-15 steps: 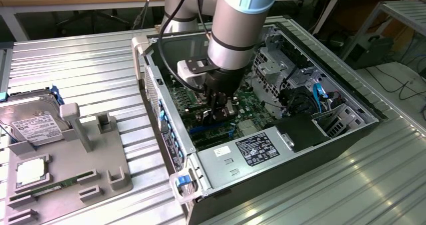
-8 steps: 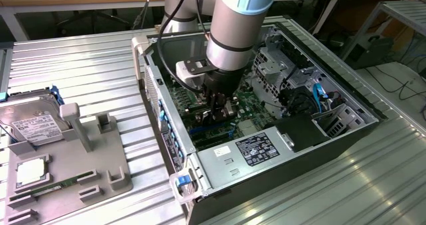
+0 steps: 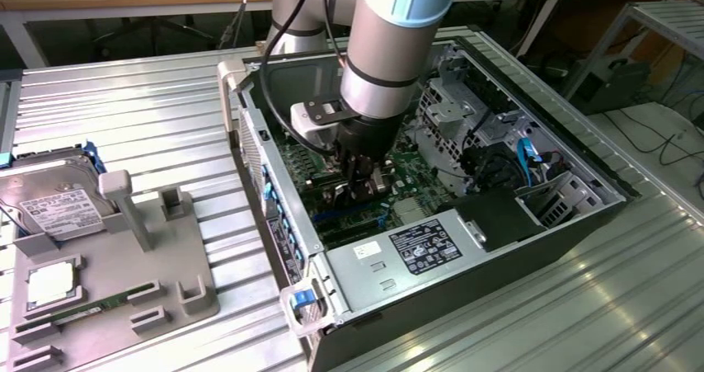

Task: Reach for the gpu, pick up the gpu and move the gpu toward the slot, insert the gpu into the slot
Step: 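Insert the gpu into the slot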

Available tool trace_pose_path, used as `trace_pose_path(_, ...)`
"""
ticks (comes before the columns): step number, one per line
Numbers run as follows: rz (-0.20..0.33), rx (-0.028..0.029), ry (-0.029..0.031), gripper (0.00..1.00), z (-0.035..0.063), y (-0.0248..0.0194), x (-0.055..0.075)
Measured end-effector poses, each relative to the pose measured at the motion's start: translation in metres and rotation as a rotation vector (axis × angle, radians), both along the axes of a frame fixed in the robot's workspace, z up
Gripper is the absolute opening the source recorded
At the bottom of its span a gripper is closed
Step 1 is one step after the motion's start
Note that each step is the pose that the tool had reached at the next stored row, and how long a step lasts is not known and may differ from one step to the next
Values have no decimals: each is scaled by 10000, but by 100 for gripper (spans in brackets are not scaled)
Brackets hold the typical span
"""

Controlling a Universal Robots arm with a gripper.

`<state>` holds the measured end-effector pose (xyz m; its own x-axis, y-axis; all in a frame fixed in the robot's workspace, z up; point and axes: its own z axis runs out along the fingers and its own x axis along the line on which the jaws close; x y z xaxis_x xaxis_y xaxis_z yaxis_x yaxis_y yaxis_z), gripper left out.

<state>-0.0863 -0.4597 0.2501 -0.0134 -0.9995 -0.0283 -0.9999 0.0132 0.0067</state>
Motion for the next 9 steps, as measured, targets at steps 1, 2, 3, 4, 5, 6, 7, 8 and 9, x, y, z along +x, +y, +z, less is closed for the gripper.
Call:
trace_pose_path(1, 0, -3, 2, 27, -8, 0, 0)
trace_pose_path(2, -1, -3, 2, 27, -8, 0, -1)
trace_pose_path(3, 0, 0, 0, 27, -10, 0, 0)
trace_pose_path(4, 0, 0, 0, 27, -10, 0, 0)
trace_pose_path(5, 0, 0, 0, 27, -10, 0, 0)
trace_pose_path(6, 0, -1, 0, 27, -10, 0, 0)
trace_pose_path(7, -1, 0, 0, 27, -10, 0, 0)
trace_pose_path(8, 0, -1, 0, 27, -10, 0, 0)
trace_pose_path(9, 0, -1, 0, 27, -10, 0, 0)
